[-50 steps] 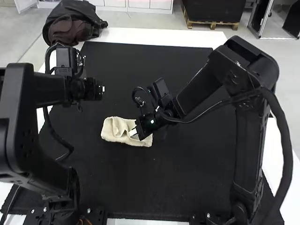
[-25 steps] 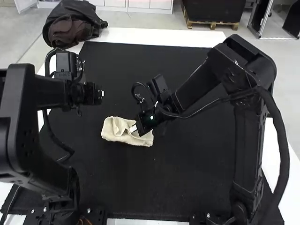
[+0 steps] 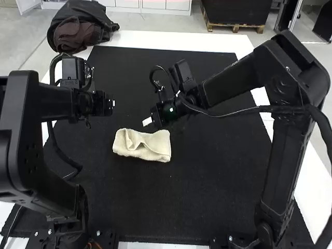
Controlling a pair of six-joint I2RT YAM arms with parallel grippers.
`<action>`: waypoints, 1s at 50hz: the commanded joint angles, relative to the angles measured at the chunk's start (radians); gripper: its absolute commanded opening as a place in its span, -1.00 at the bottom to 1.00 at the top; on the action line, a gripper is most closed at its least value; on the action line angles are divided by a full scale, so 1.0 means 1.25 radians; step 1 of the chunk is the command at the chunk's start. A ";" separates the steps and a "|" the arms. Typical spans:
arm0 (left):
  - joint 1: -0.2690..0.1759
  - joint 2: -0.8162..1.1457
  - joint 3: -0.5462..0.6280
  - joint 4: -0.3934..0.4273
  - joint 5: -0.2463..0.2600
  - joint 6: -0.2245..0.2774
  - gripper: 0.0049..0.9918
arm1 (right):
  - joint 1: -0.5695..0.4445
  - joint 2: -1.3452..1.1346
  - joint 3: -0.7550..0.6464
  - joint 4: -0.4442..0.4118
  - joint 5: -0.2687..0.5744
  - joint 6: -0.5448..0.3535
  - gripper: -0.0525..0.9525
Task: Fold the towel.
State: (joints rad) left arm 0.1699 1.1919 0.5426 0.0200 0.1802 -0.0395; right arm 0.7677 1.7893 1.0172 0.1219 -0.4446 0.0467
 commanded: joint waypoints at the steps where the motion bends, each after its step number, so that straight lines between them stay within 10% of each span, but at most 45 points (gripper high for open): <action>1: 0.005 -0.012 -0.006 0.005 -0.001 -0.008 0.95 | 0.041 -0.024 0.019 -0.014 0.006 -0.010 -0.28; 50: 0.019 -0.012 -0.008 0.011 -0.002 -0.010 0.95 | 0.099 0.121 0.104 -0.001 0.032 -0.057 0.03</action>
State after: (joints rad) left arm 0.1780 1.1919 0.5312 0.0231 0.1802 -0.0429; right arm 0.8825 1.9366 1.1046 0.1139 -0.4171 -0.0063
